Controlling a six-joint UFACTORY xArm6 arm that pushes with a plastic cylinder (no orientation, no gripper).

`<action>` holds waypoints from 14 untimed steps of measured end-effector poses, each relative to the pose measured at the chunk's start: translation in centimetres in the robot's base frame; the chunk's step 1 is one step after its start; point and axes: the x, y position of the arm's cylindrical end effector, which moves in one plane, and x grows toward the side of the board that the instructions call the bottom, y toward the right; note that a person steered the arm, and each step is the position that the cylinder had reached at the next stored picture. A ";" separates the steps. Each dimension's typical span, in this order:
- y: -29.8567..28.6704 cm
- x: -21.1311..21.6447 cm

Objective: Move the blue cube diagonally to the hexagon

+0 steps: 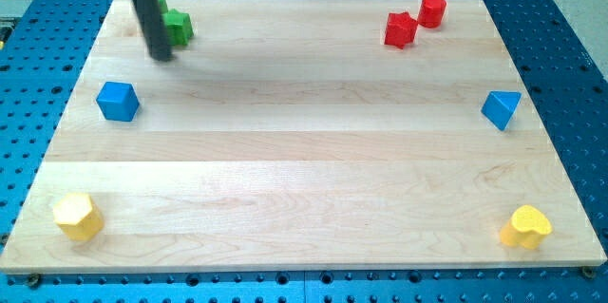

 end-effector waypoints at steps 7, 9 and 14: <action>-2.2 10.6; -0.4 12.3; 2.3 17.0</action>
